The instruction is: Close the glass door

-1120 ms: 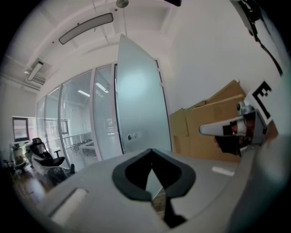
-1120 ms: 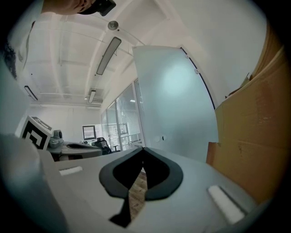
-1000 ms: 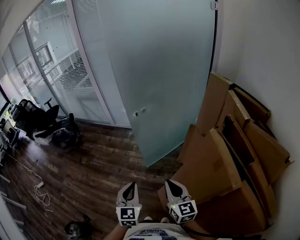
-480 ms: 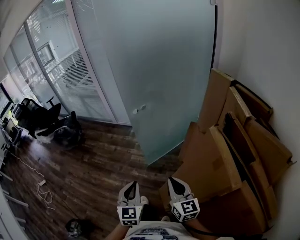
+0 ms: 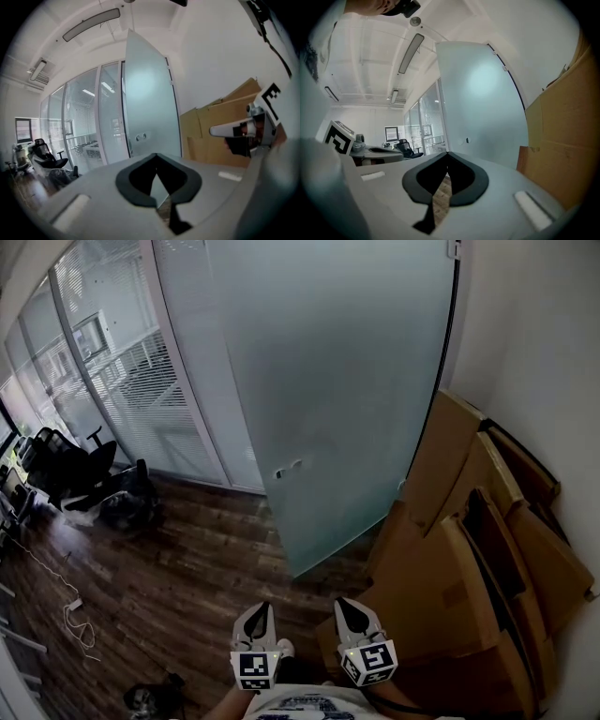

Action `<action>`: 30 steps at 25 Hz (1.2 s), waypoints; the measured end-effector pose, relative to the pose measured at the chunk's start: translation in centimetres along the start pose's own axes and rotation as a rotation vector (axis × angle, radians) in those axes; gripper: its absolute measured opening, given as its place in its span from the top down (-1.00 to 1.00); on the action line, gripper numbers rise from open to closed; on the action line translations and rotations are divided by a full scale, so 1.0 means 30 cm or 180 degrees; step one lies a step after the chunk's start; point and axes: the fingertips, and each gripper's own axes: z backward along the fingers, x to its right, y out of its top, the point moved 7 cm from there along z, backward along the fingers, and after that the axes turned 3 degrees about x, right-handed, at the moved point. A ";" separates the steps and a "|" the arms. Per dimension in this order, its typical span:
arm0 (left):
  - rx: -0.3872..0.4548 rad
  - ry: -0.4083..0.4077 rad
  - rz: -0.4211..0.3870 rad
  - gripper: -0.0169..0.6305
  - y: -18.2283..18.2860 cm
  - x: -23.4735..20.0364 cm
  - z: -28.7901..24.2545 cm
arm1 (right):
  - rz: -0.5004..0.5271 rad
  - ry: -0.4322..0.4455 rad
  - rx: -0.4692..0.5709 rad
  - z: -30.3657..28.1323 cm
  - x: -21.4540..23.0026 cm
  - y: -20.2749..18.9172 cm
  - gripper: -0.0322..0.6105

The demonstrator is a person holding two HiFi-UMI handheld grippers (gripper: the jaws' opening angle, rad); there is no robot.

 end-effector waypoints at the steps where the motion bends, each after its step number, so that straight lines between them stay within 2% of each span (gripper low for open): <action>1: -0.0013 -0.0008 0.0004 0.94 -0.001 -0.019 -0.021 | -0.0007 -0.0015 -0.0014 -0.024 0.002 -0.002 0.88; 14: -0.0067 -0.0195 -0.0010 0.94 -0.005 -0.260 -0.289 | -0.0049 -0.0289 -0.0137 -0.321 0.040 -0.041 0.88; 30: -0.0081 -0.0303 0.0115 0.94 -0.060 -0.544 -0.422 | 0.0122 -0.0401 -0.0188 -0.643 -0.062 -0.032 0.88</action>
